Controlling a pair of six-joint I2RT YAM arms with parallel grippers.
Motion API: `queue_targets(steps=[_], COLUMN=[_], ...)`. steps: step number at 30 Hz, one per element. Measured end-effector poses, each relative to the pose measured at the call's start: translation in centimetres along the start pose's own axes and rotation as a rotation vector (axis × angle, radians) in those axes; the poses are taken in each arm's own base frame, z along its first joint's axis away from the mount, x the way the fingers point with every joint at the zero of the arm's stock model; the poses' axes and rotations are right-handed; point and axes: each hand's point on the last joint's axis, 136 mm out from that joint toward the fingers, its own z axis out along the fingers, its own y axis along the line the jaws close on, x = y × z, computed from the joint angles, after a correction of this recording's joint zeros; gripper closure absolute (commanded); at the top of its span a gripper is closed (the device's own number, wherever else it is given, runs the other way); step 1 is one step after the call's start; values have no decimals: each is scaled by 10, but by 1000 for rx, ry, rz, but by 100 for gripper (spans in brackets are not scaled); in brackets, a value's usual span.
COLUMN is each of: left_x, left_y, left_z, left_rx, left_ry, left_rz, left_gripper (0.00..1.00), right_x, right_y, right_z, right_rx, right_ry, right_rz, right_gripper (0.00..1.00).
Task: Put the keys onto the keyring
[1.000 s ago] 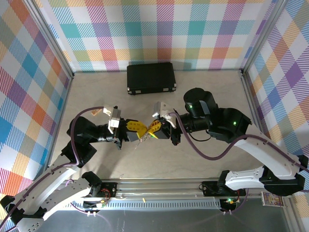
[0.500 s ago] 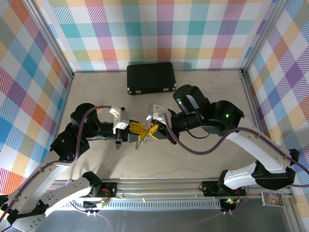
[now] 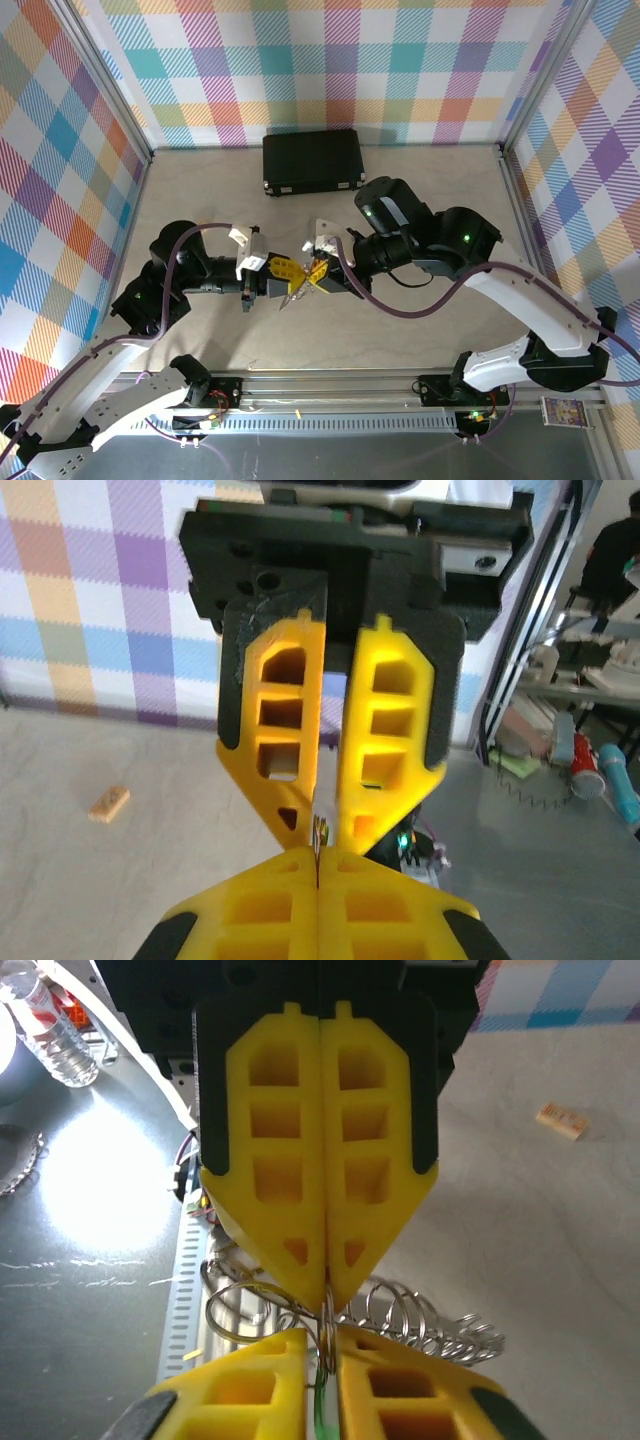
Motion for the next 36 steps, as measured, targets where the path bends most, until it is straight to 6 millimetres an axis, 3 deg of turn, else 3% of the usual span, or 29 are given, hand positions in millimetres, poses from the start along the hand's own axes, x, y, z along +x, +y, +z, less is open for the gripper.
queue_targets(steps=[9, 16, 22, 30, 36], left_x=[-30, -40, -42, -43, -42], left_y=[-3, -8, -10, -12, -13], left_z=[2, 0, -1, -2, -2], left_rx=[50, 88, 96, 106, 115], left_ry=[-181, -247, -256, -261, -257], left_rz=[-7, -26, -38, -43, -45], left_gripper=[100, 100, 100, 100, 100], right_x=[-18, -26, -28, -29, -28], right_y=[1, 2, 2, 2, 2], right_z=[-23, -31, -31, -31, -30], right_rx=[62, 78, 77, 76, 73], right_ry=[-134, -187, -197, -199, -199], right_rz=[-12, -18, -23, -27, -28], right_gripper=[85, 91, 81, 83, 75])
